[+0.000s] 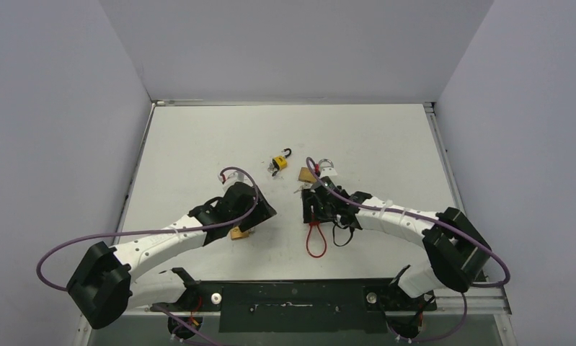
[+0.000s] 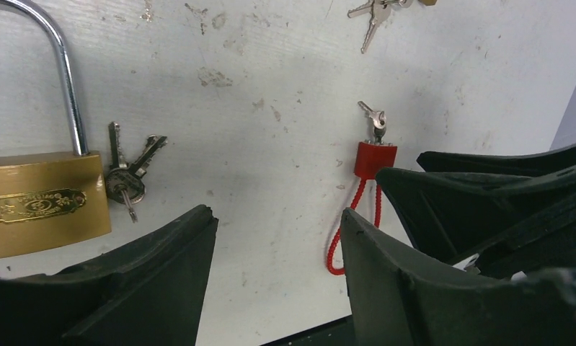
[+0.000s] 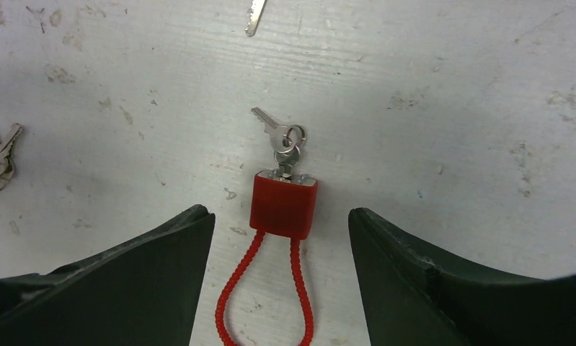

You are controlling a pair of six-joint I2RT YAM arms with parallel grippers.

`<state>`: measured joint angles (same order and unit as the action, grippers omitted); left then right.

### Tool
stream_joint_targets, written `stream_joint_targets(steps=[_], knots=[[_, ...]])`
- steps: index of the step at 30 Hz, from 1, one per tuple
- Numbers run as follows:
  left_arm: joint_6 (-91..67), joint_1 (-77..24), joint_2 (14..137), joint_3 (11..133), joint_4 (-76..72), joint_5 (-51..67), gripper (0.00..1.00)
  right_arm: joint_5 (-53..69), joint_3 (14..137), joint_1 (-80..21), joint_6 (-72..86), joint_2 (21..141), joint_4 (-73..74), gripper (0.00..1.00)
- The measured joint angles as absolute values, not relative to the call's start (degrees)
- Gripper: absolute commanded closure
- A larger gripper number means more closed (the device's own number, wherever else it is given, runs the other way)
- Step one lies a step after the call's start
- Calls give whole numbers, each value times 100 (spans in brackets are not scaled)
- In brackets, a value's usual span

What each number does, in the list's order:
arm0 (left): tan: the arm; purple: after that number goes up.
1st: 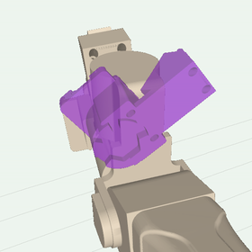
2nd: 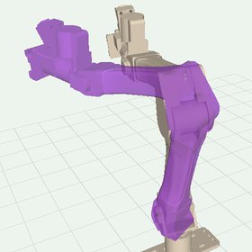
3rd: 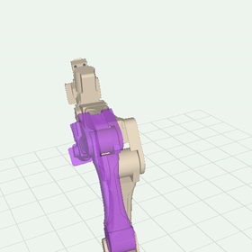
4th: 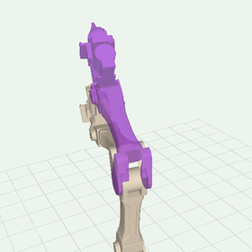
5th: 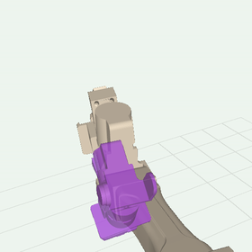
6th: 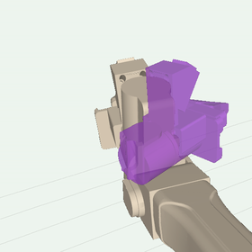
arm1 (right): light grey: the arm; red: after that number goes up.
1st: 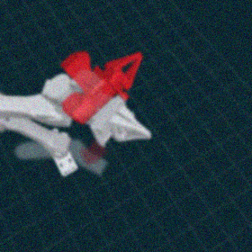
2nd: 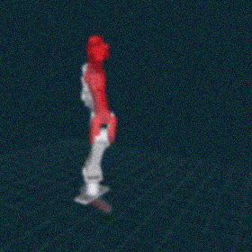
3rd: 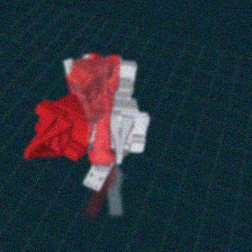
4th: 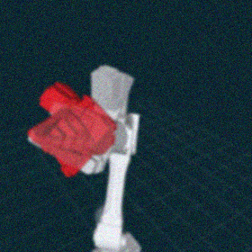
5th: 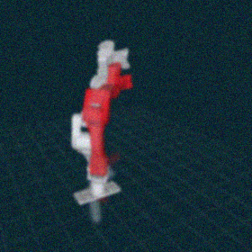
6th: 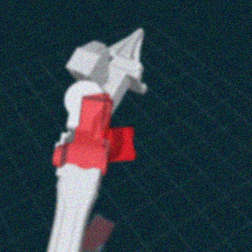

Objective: Unlock with the key
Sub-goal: Pick up the lock from the center of the board.

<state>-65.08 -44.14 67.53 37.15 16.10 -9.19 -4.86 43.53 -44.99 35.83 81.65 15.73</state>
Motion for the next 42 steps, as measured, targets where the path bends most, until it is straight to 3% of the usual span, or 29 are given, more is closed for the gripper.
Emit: stream_joint_targets(steps=[9,16,21,28,42], knots=[[-6114,-4344,6357,3422,1481,-919,34,-574,5135,-4703,3621,9188,2134,51],[-6040,-4329,6267,3131,1356,-836,34,-622,5328,-4703,3835,9529,2366,80],[-6012,-4307,6206,2958,1168,-681,30,-626,5310,-4670,4147,9509,2351,82],[-5649,-4307,6204,2801,556,-263,3,71,4569,-4038,5308,8801,1846,83],[-5599,-4517,6204,2047,-1623,609,3,486,4311,-3791,8001,8438,1708,84]])
